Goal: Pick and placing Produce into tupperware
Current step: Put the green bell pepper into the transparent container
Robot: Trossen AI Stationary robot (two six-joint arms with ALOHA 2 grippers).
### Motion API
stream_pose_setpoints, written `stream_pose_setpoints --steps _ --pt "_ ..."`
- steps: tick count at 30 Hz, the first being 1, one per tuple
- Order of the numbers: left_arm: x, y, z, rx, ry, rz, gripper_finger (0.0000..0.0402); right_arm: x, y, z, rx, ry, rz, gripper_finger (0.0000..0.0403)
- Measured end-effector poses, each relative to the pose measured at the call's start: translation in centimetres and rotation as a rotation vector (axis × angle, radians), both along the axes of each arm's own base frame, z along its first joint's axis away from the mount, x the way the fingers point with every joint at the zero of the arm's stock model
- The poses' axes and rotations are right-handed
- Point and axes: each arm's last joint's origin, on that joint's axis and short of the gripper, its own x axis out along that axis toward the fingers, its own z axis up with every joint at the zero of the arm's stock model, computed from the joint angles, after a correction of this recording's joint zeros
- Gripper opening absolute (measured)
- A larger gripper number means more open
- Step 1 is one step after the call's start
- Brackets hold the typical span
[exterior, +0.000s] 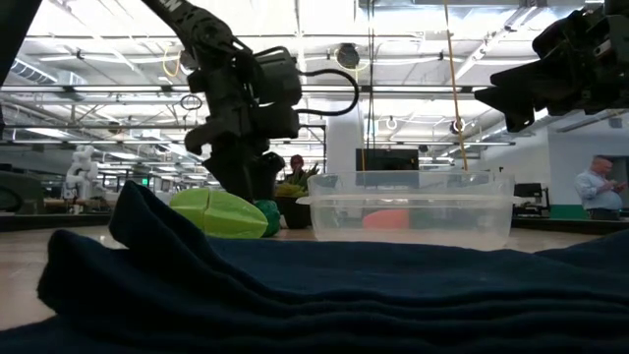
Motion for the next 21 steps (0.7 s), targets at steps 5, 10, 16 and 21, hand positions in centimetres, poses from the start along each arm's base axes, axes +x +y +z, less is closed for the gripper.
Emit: stream_pose_setpoints --steps 5,10,16,21 --pt "-0.3 -0.2 -0.9 -0.005 -0.016 -0.007 0.0282 0.0 0.0 0.0 0.0 0.0 0.0 0.0176" --pt "-0.4 -0.6 -1.5 0.0 -0.045 -0.016 0.0282 0.0 0.0 0.0 0.0 0.0 0.0 0.0176" --pt "-0.5 -0.7 -2.0 0.019 -0.072 -0.019 0.0282 0.0 0.0 0.0 -0.002 0.0 0.0 0.0176" --pt "-0.4 -0.7 -2.0 0.024 -0.076 -0.02 0.0282 0.0 0.0 0.0 -0.003 0.0 0.0 0.0176"
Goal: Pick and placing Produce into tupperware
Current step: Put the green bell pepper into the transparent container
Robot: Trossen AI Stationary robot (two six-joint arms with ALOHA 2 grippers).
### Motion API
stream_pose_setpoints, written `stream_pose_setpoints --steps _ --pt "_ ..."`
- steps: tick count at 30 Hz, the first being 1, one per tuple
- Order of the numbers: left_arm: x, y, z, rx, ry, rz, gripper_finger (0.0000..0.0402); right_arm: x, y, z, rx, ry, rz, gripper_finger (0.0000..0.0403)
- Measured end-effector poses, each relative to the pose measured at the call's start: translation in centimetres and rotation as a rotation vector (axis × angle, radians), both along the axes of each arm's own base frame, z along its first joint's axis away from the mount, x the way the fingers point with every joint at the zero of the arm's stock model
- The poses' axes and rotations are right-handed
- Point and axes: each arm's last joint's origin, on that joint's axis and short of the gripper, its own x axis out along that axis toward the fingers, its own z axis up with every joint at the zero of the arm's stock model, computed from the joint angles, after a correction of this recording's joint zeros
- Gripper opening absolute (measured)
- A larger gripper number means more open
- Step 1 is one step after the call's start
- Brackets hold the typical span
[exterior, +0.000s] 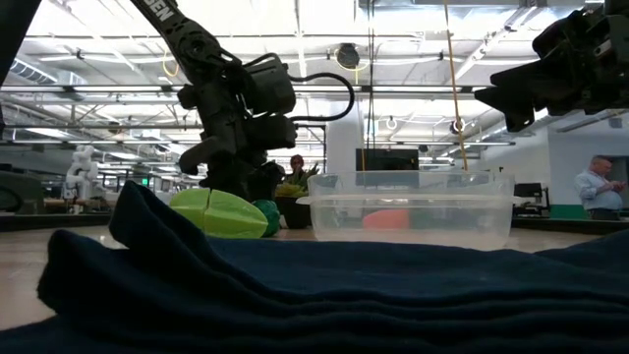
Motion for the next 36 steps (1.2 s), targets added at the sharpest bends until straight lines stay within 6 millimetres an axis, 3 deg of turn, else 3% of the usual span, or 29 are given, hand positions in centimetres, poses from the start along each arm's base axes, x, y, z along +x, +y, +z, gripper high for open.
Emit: stream_pose_setpoints --steps 10,18,28,36 --pt "0.0 0.0 0.0 0.004 -0.004 0.002 0.0276 0.0 0.0 0.0 0.0 0.0 0.0 0.0176" --pt "0.1 0.0 0.1 0.0 -0.01 0.013 0.0202 0.0 0.0 0.0 -0.001 0.0 0.0 0.0176" --pt "0.1 -0.4 0.4 0.048 -0.007 0.0 0.0235 0.0 0.0 0.0 -0.001 0.0 0.0 0.0176" --pt "-0.3 -0.7 2.9 0.075 -0.061 0.016 0.0217 0.0 0.0 0.1 -0.002 -0.011 0.0 0.0176"
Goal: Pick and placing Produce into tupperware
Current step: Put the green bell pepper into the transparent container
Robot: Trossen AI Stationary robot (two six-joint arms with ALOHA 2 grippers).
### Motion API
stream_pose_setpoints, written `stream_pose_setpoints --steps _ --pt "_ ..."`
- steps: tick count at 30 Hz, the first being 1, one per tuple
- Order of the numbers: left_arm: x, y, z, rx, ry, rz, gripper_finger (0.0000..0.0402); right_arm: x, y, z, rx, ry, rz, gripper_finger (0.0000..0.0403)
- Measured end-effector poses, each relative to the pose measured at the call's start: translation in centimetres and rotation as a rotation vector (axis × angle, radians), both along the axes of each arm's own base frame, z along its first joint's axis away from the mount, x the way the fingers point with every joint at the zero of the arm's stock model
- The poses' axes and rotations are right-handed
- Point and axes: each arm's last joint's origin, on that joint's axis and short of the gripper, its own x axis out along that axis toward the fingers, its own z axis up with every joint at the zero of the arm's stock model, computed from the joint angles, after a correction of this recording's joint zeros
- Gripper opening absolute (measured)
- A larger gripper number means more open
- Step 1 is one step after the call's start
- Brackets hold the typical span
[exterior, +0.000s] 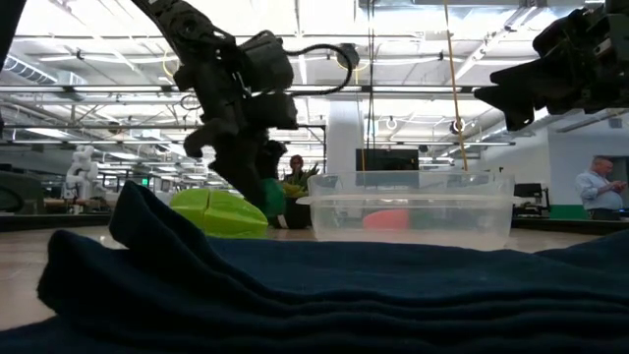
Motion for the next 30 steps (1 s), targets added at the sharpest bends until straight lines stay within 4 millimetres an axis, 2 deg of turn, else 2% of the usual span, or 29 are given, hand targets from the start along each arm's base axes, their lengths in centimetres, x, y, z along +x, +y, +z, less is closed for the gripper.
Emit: stream_pose_setpoints --steps 6,23,30 --pt "-0.9 -0.2 2.6 0.002 -0.062 0.016 0.0223 0.0 0.0 0.1 -0.002 -0.006 0.0 0.0176" --pt "-4.1 -0.5 8.2 0.016 -0.181 0.054 0.0219 0.0 0.0 0.1 -0.005 -0.008 0.0 0.0176" --pt "-5.1 0.2 9.4 -0.016 -0.203 0.14 0.0219 0.0 0.0 0.1 -0.004 -0.007 0.0 0.0176"
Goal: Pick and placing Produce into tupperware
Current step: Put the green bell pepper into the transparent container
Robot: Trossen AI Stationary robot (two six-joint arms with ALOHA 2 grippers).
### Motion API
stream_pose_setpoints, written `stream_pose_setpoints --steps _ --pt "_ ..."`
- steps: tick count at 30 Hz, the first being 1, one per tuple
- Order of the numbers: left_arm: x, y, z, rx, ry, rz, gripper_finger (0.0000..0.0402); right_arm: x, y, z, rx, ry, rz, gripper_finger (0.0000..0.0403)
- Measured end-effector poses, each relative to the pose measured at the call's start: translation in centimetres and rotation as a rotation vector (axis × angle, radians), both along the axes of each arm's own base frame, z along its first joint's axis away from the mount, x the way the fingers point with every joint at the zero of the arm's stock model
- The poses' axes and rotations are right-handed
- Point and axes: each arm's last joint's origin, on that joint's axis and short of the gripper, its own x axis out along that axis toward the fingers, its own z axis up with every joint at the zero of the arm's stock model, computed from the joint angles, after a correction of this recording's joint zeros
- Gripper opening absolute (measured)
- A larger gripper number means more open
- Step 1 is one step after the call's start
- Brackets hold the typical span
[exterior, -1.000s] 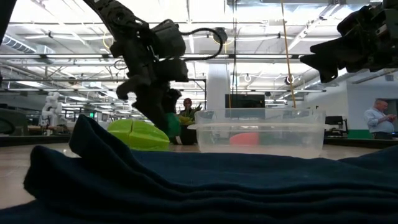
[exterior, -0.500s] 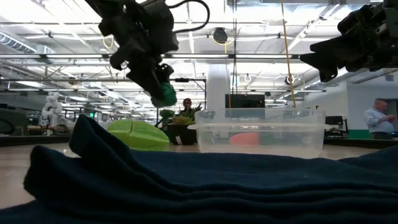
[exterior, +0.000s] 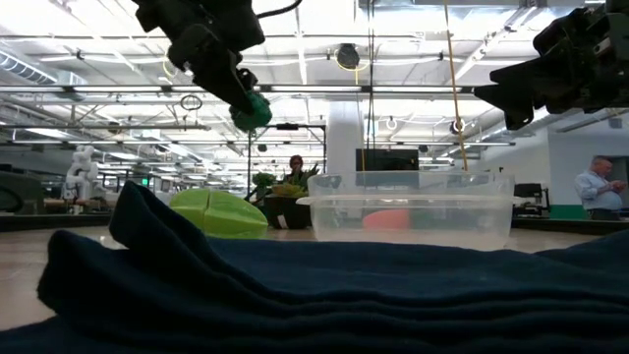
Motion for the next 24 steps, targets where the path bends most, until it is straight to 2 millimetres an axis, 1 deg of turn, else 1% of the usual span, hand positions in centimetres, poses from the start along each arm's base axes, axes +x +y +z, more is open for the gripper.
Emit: stream_pose_setpoints --steps 3,7,10,12,16,21,24 --pt "-0.1 0.0 -0.4 -0.02 0.035 0.018 0.0219 0.0 0.0 0.0 0.0 0.0 0.0 0.0176" --pt "0.2 -0.3 -0.6 -0.044 0.027 0.033 0.0219 0.0 0.0 0.0 0.0 0.0 0.0 0.0176" --pt "1.0 -0.9 -0.4 -0.074 -0.027 0.051 0.0222 0.0 0.0 0.0 0.0 0.0 0.0 0.0176" --pt "1.5 -1.6 -0.6 -0.083 -0.035 0.033 0.0223 0.0 0.0 0.0 0.0 0.0 0.0 0.0176" --pt "3.0 -3.2 -1.1 -0.087 -0.051 -0.021 0.0224 0.0 0.0 0.0 0.0 0.0 0.0 0.0176" --pt "5.4 -4.7 -0.7 -0.096 -0.055 -0.064 0.0224 0.0 0.0 0.0 0.0 0.0 0.0 0.0176" --pt "7.1 -5.2 -0.5 -0.091 -0.061 -0.087 0.0225 0.0 0.0 0.0 0.0 -0.001 0.0 0.0176"
